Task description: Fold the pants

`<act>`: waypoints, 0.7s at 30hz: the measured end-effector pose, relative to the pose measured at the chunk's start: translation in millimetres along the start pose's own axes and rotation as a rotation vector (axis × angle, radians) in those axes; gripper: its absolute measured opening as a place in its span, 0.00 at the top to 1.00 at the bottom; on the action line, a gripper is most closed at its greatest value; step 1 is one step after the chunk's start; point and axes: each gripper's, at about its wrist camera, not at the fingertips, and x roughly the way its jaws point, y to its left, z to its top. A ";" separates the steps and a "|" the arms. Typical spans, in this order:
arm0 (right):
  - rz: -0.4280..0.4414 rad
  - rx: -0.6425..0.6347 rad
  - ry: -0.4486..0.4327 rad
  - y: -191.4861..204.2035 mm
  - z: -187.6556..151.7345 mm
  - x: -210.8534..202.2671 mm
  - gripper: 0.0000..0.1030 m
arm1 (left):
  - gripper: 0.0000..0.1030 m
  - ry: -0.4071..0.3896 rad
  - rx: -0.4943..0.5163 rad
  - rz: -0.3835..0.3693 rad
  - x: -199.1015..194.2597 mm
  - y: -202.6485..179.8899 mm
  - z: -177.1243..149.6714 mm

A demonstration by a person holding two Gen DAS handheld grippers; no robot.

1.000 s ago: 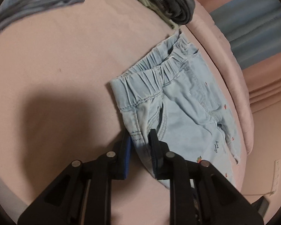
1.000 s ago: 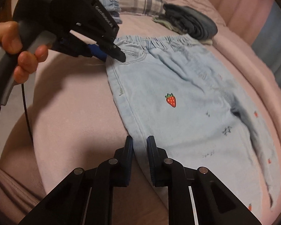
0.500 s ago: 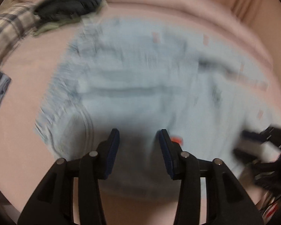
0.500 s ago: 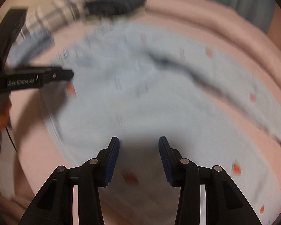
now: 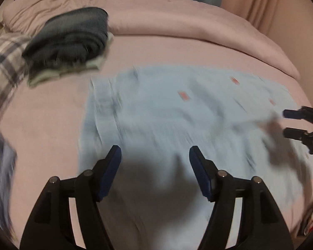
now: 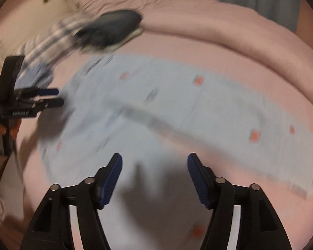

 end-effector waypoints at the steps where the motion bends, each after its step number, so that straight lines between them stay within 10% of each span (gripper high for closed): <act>1: -0.012 -0.009 -0.010 -7.9 13.6 7.4 0.32 | 0.34 -0.001 0.006 0.020 5.0 5.2 9.4; 11: -0.036 -0.149 0.037 -43.1 119.5 94.5 0.32 | 0.34 0.148 0.079 -0.046 81.9 60.6 82.8; 16: 0.011 -0.177 0.243 -55.8 121.3 140.2 0.32 | 0.37 0.232 0.115 -0.121 104.4 74.0 81.3; 21: -0.006 -0.247 0.221 -42.6 119.9 125.7 0.91 | 0.80 0.230 0.195 -0.175 105.4 62.0 91.4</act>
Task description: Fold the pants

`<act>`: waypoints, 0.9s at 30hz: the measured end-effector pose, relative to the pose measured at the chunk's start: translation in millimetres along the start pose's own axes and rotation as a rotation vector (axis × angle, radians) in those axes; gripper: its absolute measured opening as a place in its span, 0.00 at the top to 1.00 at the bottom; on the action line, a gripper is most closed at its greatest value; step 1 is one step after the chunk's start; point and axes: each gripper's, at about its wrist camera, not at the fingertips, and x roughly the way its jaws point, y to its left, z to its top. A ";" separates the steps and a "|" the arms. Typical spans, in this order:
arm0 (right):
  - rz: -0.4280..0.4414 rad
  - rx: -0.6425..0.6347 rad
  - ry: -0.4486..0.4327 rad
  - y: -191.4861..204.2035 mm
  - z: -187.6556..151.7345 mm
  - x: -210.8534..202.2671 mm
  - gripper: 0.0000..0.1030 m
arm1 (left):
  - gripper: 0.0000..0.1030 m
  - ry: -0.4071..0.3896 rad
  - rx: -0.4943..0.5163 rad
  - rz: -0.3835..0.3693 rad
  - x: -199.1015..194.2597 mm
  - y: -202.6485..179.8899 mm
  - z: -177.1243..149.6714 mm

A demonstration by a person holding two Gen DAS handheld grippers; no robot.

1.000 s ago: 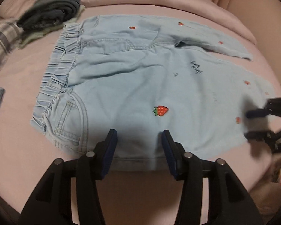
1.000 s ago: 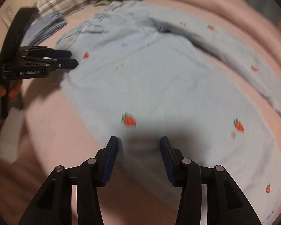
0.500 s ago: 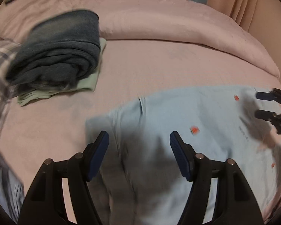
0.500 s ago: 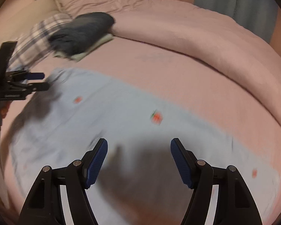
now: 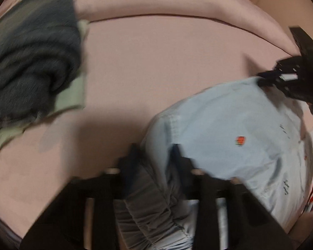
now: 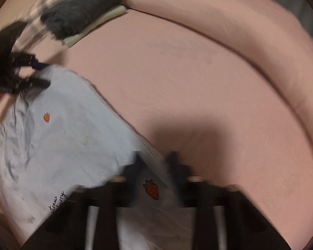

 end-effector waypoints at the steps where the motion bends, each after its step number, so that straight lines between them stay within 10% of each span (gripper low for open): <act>1: -0.022 -0.028 0.001 7.1 2.1 -3.3 0.92 | 0.82 -0.015 0.040 0.036 -1.3 -8.2 2.4; 9: -0.139 0.016 0.011 22.1 -6.5 -0.5 0.92 | 0.82 -0.037 0.015 0.131 0.6 -27.0 -1.6; 18: -0.231 -0.018 -0.208 83.0 -37.7 -115.6 0.92 | 0.95 -0.205 0.040 0.240 -84.1 -47.5 -36.4; 27: -0.237 -0.134 -0.224 152.7 -73.3 -142.8 0.94 | 0.94 -0.218 0.122 0.302 -95.2 -51.9 -73.5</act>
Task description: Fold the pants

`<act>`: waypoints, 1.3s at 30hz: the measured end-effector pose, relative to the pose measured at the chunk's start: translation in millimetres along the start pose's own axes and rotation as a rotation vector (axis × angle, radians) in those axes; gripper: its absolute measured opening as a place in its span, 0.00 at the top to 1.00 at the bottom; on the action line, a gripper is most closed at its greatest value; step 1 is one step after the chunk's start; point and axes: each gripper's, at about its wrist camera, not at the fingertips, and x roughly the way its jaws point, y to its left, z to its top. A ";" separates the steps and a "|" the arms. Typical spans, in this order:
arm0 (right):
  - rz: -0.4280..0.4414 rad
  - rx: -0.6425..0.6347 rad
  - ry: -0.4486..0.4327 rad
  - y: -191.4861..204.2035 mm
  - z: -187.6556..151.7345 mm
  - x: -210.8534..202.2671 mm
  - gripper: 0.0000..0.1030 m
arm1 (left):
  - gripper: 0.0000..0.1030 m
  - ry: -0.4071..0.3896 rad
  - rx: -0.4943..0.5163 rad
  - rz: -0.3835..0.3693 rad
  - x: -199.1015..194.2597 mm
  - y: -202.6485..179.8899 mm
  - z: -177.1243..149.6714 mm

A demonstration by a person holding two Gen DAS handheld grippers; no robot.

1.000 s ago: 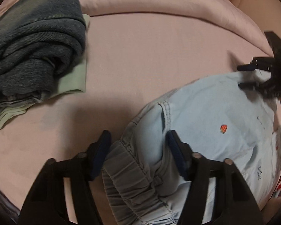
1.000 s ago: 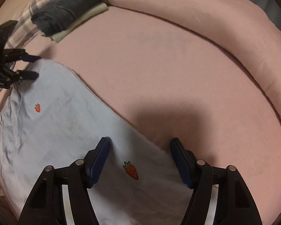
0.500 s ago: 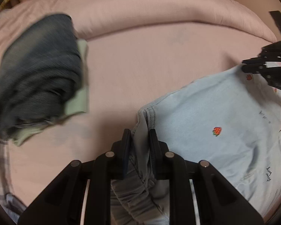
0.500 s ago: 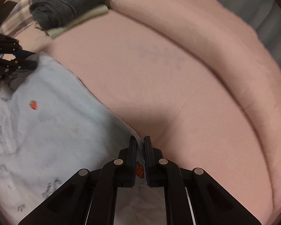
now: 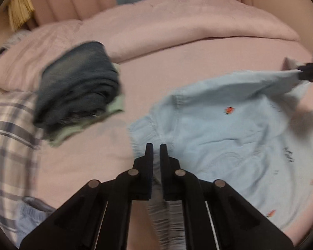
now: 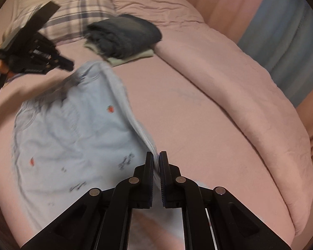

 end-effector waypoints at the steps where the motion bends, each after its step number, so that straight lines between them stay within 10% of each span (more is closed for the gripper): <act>1: 0.006 -0.002 0.005 2.4 2.2 4.7 0.94 | 0.85 -0.013 0.001 -0.025 -3.5 -0.8 0.4; 4: 0.033 -0.005 0.006 6.5 -4.7 0.2 0.95 | 0.18 -0.071 0.072 -0.038 -12.9 -18.7 8.6; 6: 0.034 -0.023 0.003 9.5 -9.1 -5.7 0.95 | 0.18 -0.104 0.128 -0.046 -13.2 -28.0 15.9; 12: 0.053 -0.057 -0.008 18.1 -16.1 -18.1 0.95 | 0.21 -0.039 0.340 -0.043 27.0 -55.2 43.0; 16: 0.065 -0.095 0.012 25.9 -26.3 -21.7 0.95 | 0.59 0.055 0.484 -0.042 52.8 -68.5 45.1; 19: 0.050 -0.107 0.025 26.6 -28.3 -19.5 0.99 | 0.84 0.089 0.471 0.007 59.6 -62.1 44.6; 29: 0.003 -0.112 -0.030 40.5 -36.3 -24.4 0.97 | 0.90 -0.093 0.312 -0.038 -18.8 -46.0 2.3; 31: 0.029 -0.050 -0.075 40.9 -39.6 -29.3 0.74 | 0.90 -0.085 0.301 -0.050 -23.7 -45.8 2.0; 33: 0.027 -0.031 -0.114 50.0 -48.2 -30.3 0.32 | 0.90 -0.090 0.290 -0.050 -28.4 -47.6 3.2; 36: -0.046 -0.082 -0.148 69.5 -56.4 -21.3 0.36 | 0.90 -0.085 0.282 -0.052 -31.3 -48.7 4.4; 39: -0.107 -0.119 -0.053 75.0 -51.3 12.6 0.65 | 0.90 -0.084 0.278 -0.054 -32.8 -47.8 2.0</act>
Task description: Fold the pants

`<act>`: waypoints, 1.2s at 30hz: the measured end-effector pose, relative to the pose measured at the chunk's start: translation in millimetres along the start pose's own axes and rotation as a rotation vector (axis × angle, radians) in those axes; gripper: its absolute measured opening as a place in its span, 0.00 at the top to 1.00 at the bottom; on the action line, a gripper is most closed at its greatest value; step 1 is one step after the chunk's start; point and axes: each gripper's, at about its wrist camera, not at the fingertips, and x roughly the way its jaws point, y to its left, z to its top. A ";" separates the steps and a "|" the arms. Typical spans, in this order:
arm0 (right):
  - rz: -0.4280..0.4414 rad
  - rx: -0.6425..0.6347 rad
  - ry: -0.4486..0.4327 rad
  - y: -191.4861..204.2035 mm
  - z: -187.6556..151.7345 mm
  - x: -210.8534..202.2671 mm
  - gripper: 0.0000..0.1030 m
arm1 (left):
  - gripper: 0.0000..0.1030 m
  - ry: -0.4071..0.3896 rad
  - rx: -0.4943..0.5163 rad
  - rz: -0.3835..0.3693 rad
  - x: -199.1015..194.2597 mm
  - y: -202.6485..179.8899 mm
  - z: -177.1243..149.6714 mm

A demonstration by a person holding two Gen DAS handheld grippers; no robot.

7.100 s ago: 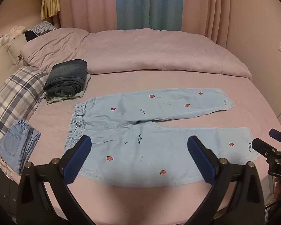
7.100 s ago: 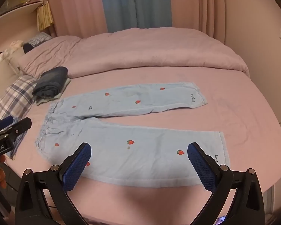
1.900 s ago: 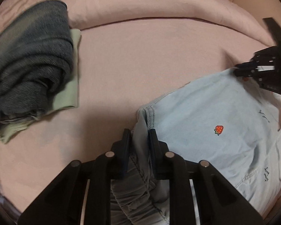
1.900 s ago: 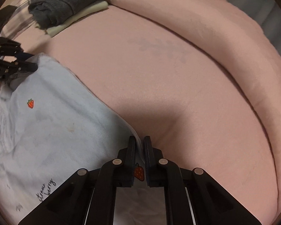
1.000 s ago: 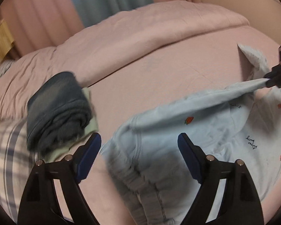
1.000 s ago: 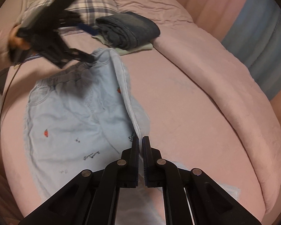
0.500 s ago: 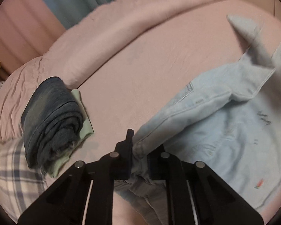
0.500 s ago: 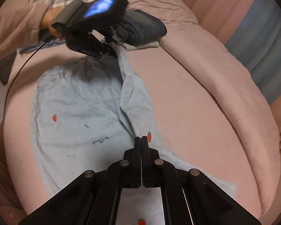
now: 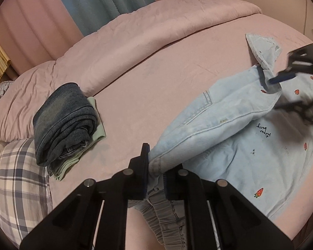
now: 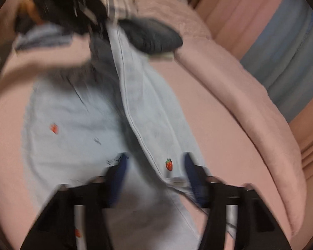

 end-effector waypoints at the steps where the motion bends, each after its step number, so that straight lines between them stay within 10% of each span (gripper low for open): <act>1: -0.013 -0.013 0.036 -0.4 0.8 12.1 0.71 | 0.89 -0.003 -0.002 0.001 -2.3 -0.3 -1.0; 3: -0.020 -0.030 0.099 -4.8 1.3 30.4 0.96 | 0.89 -0.004 -0.004 0.005 -3.6 -1.1 -3.1; 12: -0.063 -0.076 -0.030 18.9 -2.1 -53.9 0.96 | 0.90 -0.140 -0.006 0.015 -62.0 -25.1 -48.1; 19: 0.097 -0.189 0.071 88.7 -38.9 -43.0 0.96 | 0.89 0.003 0.012 -0.002 -37.5 -65.4 -116.5; 32: 0.188 -0.164 0.154 98.3 -45.3 -19.5 0.96 | 0.74 0.050 0.085 0.064 -23.9 -82.1 -134.5; 34: 0.216 -0.070 0.158 83.2 -44.4 -22.3 0.84 | 0.47 0.065 0.049 0.098 -31.5 -76.6 -135.7; 36: 0.253 0.036 0.162 64.3 -47.8 -29.5 0.49 | 0.30 0.067 -0.010 0.094 -45.4 -66.3 -140.3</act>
